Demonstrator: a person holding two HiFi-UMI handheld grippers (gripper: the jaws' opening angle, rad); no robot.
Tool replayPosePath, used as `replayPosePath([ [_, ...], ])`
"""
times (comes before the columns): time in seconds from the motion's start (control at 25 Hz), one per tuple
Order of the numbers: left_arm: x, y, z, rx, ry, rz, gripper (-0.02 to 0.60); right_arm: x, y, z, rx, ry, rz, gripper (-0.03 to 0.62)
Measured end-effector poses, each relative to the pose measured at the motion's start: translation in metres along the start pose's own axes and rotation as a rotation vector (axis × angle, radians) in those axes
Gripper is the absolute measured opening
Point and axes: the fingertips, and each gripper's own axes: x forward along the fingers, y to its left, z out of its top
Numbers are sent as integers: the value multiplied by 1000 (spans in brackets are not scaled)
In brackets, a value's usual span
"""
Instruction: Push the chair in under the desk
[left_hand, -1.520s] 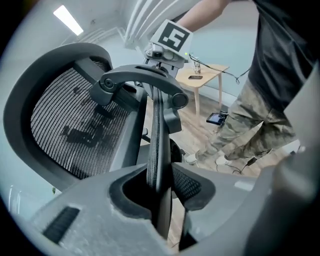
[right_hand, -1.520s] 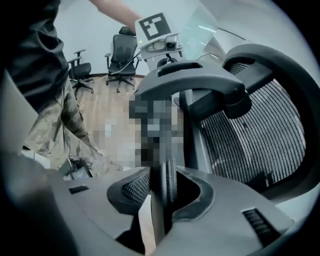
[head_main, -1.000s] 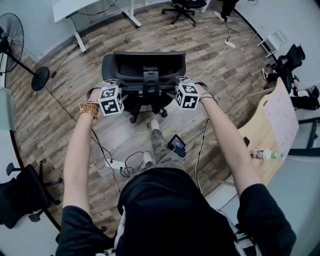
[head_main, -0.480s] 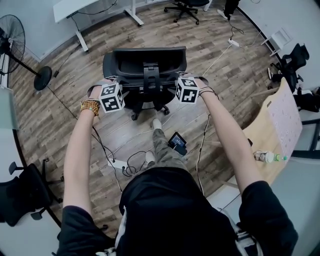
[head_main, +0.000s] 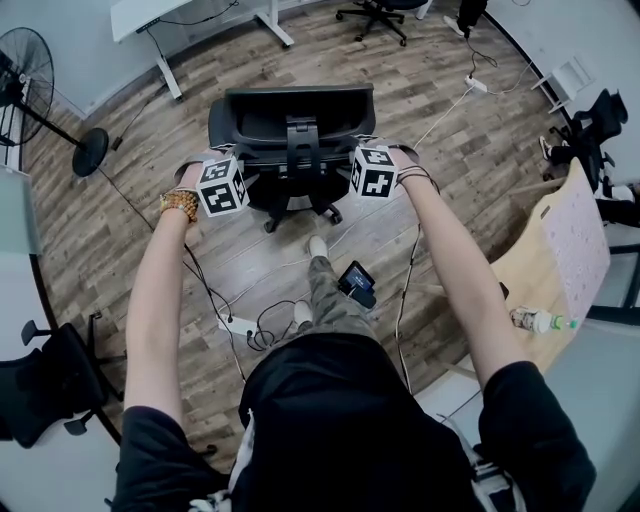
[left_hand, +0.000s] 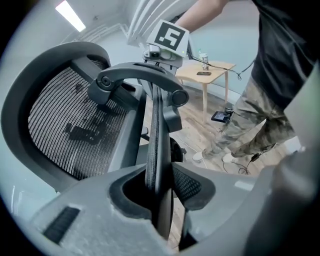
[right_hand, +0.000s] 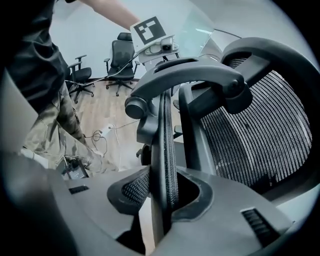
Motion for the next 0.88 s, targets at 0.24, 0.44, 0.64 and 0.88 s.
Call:
replayPosePath([
  [0.24,5,3,-2,3,-2,21,127,6,-5,-3,-8,6,1,109],
  [0.44,13,26,-5,-10,6,10,127,13,-27,-9,-9,7,6,107],
  [0.64,18,44,-9,-16,7,8,127,19,-47,-12,-16,9,8,107],
  [0.88,26,64,-14,-26,12,4,127,28,-68,-17,-24,10,8,106],
])
